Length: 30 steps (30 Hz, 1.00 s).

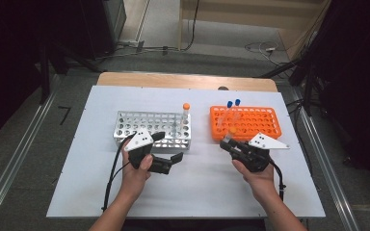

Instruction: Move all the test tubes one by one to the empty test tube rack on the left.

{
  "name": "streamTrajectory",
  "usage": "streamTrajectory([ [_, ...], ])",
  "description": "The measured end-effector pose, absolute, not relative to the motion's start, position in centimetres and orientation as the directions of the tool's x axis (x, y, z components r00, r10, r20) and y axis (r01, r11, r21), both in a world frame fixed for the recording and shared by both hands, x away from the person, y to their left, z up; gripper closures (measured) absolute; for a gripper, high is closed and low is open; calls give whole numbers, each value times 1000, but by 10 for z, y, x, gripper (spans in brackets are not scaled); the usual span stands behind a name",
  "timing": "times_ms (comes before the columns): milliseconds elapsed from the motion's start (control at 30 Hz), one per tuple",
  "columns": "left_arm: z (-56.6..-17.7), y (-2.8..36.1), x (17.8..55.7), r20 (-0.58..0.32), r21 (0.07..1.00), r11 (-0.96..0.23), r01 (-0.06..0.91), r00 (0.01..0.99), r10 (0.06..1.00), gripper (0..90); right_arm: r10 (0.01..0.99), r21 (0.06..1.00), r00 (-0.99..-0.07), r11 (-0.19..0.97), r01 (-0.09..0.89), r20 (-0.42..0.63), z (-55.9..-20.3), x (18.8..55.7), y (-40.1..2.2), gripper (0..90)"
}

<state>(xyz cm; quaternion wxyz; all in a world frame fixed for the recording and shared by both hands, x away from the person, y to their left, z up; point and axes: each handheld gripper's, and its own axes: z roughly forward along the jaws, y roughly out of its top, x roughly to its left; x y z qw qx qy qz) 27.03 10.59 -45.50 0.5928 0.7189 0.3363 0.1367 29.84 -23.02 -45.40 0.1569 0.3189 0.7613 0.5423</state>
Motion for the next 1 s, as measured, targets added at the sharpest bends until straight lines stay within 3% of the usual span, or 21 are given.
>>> streamTrajectory([
  [267, -452, 99, 269, -231, 939, -48, 340, 728, 645, 80, 610, 919, -787, 249, 307, 98, -457, 290, -209, 730],
  [600, -449, 82, 267, -239, 937, -62, 344, 761, 603, 336, 565, 910, -820, 286, 300, 92, -459, 281, -185, 730],
  [1000, -450, 68, 264, -239, 938, -89, 335, 812, 532, 566, 507, 900, -858, 334, 280, 79, -461, 271, -161, 730],
])
